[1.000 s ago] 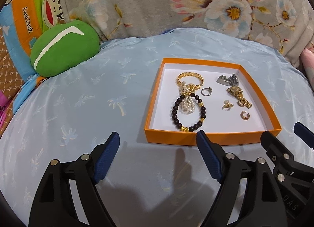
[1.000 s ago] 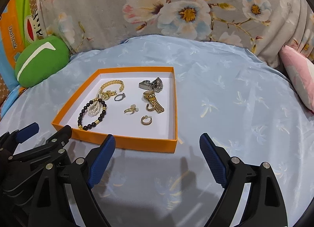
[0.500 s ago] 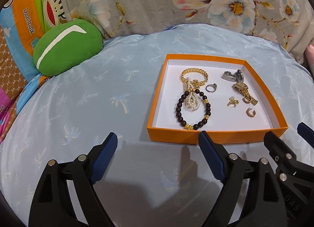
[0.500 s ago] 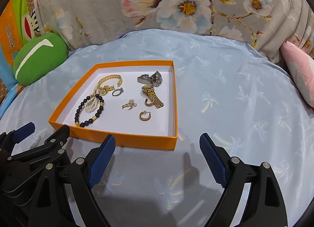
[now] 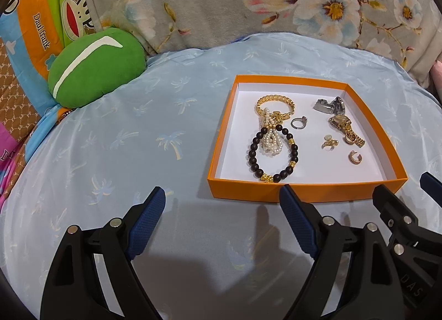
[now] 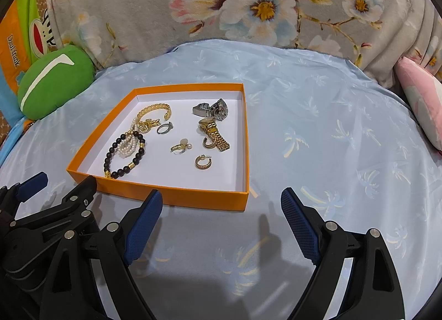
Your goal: Organize jewelry
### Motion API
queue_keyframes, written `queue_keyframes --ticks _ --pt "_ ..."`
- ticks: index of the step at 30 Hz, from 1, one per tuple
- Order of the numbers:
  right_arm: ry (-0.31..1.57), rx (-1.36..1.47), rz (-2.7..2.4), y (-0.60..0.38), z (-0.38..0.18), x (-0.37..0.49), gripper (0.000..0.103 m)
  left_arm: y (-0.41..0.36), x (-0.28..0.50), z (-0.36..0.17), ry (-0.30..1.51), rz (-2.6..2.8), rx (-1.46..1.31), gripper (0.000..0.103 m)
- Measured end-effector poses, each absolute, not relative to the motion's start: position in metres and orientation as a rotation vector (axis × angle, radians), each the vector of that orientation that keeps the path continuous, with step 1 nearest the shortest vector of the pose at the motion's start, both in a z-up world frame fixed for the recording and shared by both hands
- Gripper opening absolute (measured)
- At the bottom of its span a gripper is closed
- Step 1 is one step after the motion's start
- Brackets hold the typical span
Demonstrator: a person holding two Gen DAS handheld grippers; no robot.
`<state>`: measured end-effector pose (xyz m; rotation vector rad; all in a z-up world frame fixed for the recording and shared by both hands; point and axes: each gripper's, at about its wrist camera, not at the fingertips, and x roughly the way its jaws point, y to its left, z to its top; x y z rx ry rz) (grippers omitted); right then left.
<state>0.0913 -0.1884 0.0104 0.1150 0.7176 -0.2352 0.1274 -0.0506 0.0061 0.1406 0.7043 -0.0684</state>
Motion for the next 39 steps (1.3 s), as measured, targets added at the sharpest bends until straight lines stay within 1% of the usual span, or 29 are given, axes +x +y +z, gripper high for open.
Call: queue_keyframes --ticks 39 --pt "0.718 0.114 -0.235 -0.1878 0.0109 0.0915 0.086 -0.0485 0.1282 0.0061 0.706 -0.057 0.151 0.082"
